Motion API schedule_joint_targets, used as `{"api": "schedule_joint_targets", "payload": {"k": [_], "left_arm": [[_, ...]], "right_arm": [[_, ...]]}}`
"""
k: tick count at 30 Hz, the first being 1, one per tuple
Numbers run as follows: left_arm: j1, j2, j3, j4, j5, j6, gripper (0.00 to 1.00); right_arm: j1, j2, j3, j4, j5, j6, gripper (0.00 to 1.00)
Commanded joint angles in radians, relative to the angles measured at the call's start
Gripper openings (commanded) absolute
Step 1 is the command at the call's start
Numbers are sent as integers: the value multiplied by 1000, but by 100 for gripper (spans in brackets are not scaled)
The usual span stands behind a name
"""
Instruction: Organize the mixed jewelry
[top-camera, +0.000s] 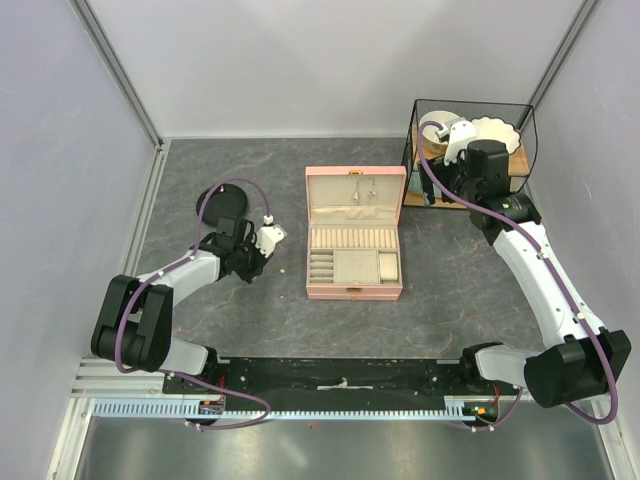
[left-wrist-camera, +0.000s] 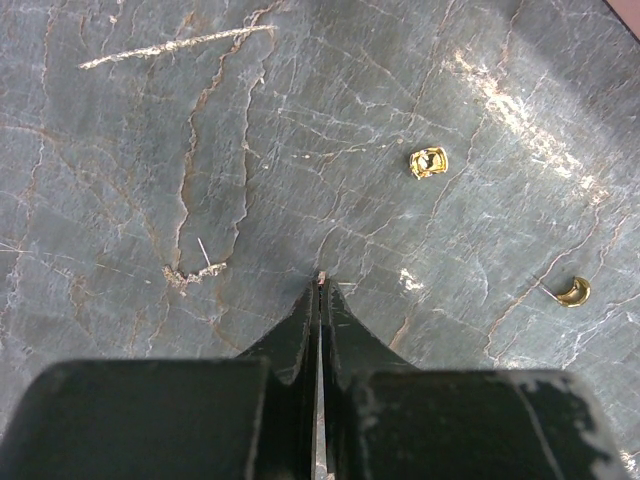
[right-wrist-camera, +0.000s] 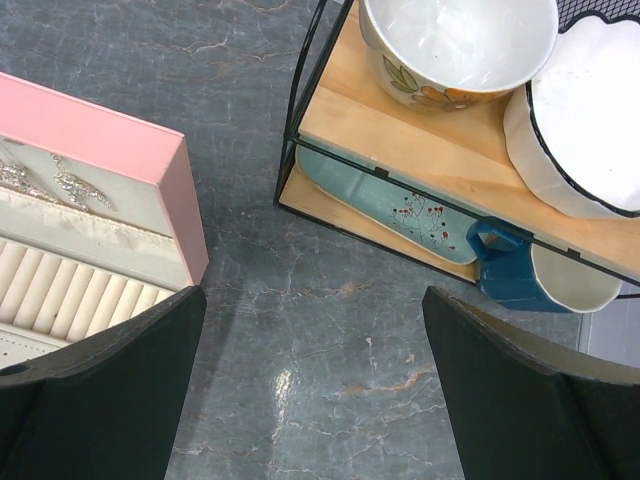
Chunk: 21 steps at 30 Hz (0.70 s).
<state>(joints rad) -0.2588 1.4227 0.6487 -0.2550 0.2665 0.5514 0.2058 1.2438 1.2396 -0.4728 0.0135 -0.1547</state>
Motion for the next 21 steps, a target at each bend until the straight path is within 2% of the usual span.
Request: {"api": "schedule_joint_targets", "payload": {"k": [1, 6, 13, 17, 21], "left_arm": [[1, 10, -18, -7, -30, 47, 2], [-7, -39, -20, -9, -13, 35, 2], [-49, -209, 21, -7, -50, 18, 1], [-118, -275, 86, -18, -136, 21, 2], [-230, -275, 195, -40, -205, 15, 2]], "right_arm": [[4, -10, -5, 25, 2, -8, 98], [3, -7, -3, 26, 3, -8, 98], [3, 2, 0, 25, 9, -14, 98], [3, 11, 3, 26, 13, -16, 98], [4, 26, 15, 28, 16, -14, 98]]}}
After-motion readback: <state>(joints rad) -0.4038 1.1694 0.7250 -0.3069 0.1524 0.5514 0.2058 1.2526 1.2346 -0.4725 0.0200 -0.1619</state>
